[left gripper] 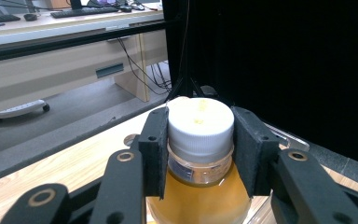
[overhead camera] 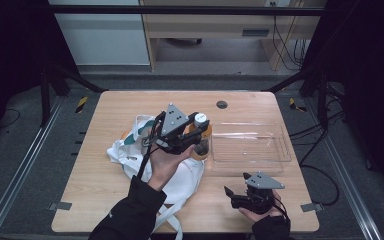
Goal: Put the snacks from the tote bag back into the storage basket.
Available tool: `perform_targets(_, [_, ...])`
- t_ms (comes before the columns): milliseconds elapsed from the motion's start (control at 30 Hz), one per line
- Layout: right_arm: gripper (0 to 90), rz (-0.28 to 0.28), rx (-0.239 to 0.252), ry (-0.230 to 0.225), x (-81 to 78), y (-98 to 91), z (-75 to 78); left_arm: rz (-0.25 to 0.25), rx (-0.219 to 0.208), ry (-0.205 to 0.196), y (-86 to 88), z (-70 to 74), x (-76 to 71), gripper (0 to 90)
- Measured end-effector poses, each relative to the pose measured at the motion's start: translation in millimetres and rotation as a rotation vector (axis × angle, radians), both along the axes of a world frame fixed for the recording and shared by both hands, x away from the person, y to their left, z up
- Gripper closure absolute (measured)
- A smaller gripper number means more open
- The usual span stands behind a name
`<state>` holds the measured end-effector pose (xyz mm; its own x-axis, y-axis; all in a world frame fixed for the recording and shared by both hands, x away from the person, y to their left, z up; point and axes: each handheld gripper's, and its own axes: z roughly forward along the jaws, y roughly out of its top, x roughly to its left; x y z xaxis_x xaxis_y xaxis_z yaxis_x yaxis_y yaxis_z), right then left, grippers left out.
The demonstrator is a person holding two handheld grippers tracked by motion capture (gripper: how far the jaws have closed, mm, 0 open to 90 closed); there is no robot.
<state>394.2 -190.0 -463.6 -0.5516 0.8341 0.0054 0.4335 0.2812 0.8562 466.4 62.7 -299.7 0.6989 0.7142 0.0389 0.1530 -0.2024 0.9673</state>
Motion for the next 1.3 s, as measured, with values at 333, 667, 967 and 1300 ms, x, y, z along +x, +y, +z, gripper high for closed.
perform_targets(333, [19.2, 0.004, -0.001, -0.002, 0.0, -0.4, 0.2, -0.022, -0.009, -0.003, -21.2, -0.9, 6.5, 59.0])
perform_targets(667, [19.2, 0.007, 0.003, -0.004, -0.2, -0.4, 0.3, -0.039, -0.013, -0.002, -40.5, -1.4, 14.8, 59.0])
perform_targets(967, [19.3, 0.006, 0.004, 0.002, 0.0, -0.1, 0.2, -0.033, -0.010, -0.003, -52.1, -4.4, 24.8, 59.0])
perform_targets(1300, [19.3, 0.005, 0.009, 0.005, -0.1, -0.2, 0.2, -0.035, -0.007, 0.004, -64.9, -10.7, 36.2, 59.0])
